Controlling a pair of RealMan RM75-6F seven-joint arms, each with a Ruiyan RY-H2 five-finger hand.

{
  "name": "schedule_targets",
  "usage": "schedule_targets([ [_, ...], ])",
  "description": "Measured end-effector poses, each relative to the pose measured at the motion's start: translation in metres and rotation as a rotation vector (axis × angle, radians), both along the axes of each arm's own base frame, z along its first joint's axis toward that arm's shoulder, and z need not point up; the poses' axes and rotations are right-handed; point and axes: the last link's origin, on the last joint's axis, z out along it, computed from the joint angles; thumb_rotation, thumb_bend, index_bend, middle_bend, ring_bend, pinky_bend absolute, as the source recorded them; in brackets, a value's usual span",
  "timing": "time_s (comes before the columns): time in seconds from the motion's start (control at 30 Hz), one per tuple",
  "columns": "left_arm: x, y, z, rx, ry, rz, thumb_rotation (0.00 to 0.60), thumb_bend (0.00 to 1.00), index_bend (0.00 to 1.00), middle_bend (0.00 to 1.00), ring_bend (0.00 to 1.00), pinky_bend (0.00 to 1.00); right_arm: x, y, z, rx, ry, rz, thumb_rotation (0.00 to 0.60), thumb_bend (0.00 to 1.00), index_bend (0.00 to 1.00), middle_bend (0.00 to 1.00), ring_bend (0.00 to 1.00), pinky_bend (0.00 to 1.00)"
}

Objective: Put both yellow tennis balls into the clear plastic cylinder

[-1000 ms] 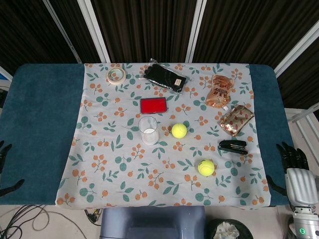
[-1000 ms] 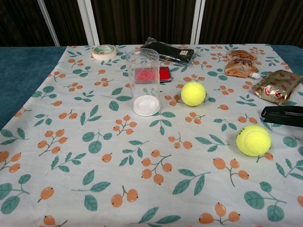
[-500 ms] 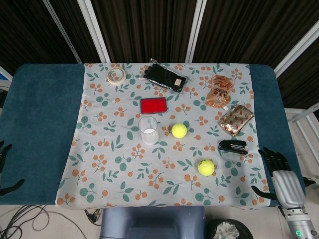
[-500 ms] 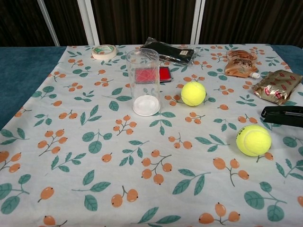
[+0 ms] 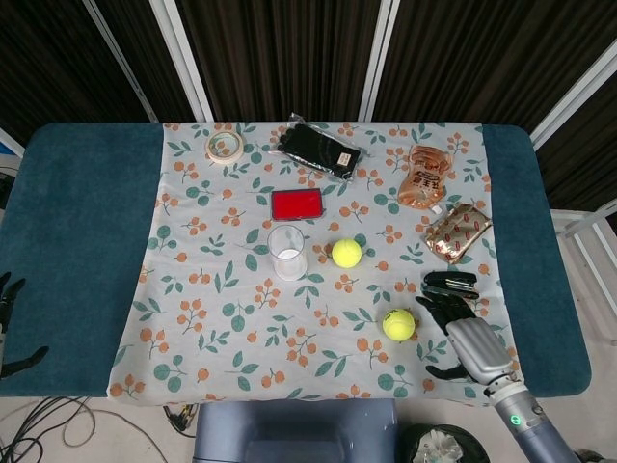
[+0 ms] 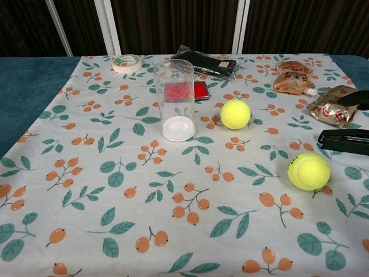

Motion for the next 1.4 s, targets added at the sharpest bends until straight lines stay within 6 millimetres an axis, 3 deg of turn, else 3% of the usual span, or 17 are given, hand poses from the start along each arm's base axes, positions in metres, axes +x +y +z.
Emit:
schedule_targets([
  [0.5,-0.002,0.001,0.002,0.005,-0.005,0.012,0.600,0.04,0.10,0.00,0.00,0.02,0.029,-0.023,-0.055,0.067,0.026,0.018,0.600,0.24,0.09,0.04,0.10,0.00],
  [0.7,-0.002,0.002,0.003,0.007,-0.006,0.016,0.600,0.04,0.10,0.00,0.00,0.02,0.026,-0.035,-0.073,0.049,0.080,0.020,0.600,0.24,0.12,0.06,0.13,0.00],
  [1.27,-0.004,0.002,0.006,0.012,-0.009,0.027,0.600,0.04,0.10,0.00,0.00,0.02,0.015,-0.052,-0.097,0.001,0.137,-0.016,0.600,0.24,0.26,0.27,0.37,0.00],
  [1.4,-0.004,0.002,0.006,0.011,-0.009,0.031,0.600,0.04,0.11,0.00,0.00,0.02,0.011,-0.056,-0.100,-0.017,0.179,-0.007,0.600,0.33,0.29,0.31,0.44,0.00],
])
